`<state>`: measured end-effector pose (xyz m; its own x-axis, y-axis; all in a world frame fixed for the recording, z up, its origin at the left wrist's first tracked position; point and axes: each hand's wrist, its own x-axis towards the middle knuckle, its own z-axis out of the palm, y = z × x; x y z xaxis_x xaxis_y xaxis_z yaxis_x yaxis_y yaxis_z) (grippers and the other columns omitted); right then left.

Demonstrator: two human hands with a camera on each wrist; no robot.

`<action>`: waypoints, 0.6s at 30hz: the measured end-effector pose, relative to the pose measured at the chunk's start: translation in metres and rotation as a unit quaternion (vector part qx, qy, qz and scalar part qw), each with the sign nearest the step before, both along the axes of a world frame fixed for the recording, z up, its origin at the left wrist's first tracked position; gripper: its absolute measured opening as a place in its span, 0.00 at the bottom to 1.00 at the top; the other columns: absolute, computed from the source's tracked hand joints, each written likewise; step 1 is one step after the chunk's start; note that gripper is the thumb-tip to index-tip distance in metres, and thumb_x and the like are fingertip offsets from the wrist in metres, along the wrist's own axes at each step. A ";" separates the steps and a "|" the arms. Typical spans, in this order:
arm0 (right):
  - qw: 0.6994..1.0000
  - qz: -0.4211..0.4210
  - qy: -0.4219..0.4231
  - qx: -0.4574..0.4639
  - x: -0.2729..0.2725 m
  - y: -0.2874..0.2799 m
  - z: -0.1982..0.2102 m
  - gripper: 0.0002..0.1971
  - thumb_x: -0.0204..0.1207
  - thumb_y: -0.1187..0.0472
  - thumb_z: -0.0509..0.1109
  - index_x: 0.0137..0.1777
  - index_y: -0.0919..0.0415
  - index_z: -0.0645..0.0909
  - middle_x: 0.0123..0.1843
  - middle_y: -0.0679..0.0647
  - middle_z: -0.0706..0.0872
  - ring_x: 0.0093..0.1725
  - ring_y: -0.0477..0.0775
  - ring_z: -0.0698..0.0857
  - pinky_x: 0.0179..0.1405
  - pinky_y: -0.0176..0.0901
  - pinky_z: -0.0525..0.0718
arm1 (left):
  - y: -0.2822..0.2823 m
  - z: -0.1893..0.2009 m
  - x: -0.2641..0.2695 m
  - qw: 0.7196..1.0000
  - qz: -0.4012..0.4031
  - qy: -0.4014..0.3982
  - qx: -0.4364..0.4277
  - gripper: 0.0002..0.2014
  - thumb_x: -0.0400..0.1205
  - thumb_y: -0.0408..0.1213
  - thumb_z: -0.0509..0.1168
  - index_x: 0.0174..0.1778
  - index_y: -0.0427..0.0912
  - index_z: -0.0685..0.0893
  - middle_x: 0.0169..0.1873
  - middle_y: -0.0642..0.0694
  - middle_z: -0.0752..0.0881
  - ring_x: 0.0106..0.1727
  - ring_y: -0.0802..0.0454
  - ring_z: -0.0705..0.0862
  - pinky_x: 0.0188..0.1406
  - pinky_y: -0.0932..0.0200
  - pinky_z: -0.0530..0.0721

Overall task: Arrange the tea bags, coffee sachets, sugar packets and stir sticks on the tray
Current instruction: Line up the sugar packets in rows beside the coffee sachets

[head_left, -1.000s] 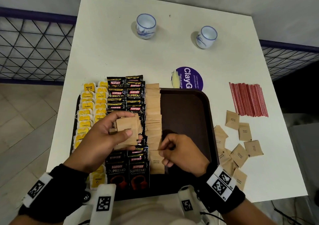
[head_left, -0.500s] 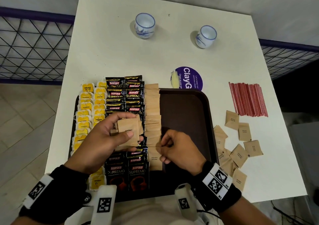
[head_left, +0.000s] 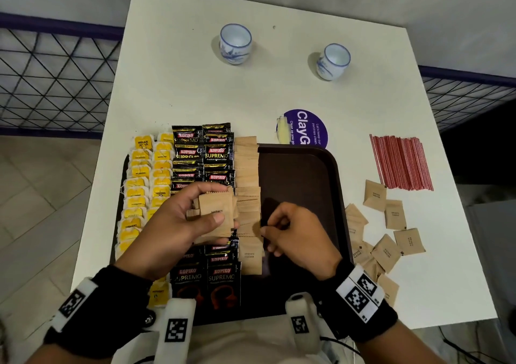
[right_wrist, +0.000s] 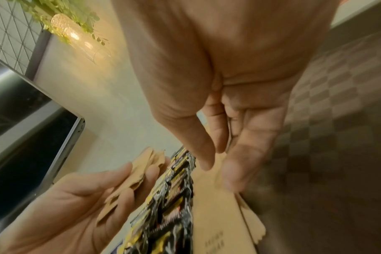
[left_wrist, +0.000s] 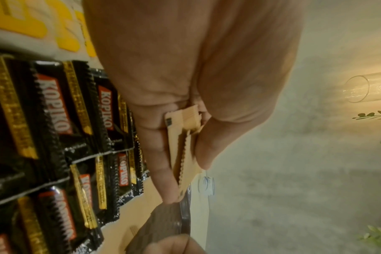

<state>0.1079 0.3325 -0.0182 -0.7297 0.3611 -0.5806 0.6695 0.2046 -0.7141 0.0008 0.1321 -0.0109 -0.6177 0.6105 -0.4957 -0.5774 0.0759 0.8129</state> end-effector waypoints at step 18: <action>0.984 -0.015 0.146 -0.100 -0.012 -0.001 0.019 0.08 0.76 0.71 0.76 0.52 0.64 0.83 0.38 0.57 0.83 0.28 0.50 0.83 0.22 0.38 0.77 | 0.027 0.007 0.015 0.998 -0.007 0.040 -0.037 0.16 0.80 0.25 0.72 0.60 0.46 0.87 0.52 0.49 0.92 0.48 0.43 0.94 0.36 0.47 0.93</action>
<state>0.0956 0.3319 0.0003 -0.8664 0.2852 -0.4099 0.4340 0.0238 -0.9006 0.0156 0.1588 -0.0044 -0.6491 0.5826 -0.4892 -0.5088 0.1455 0.8485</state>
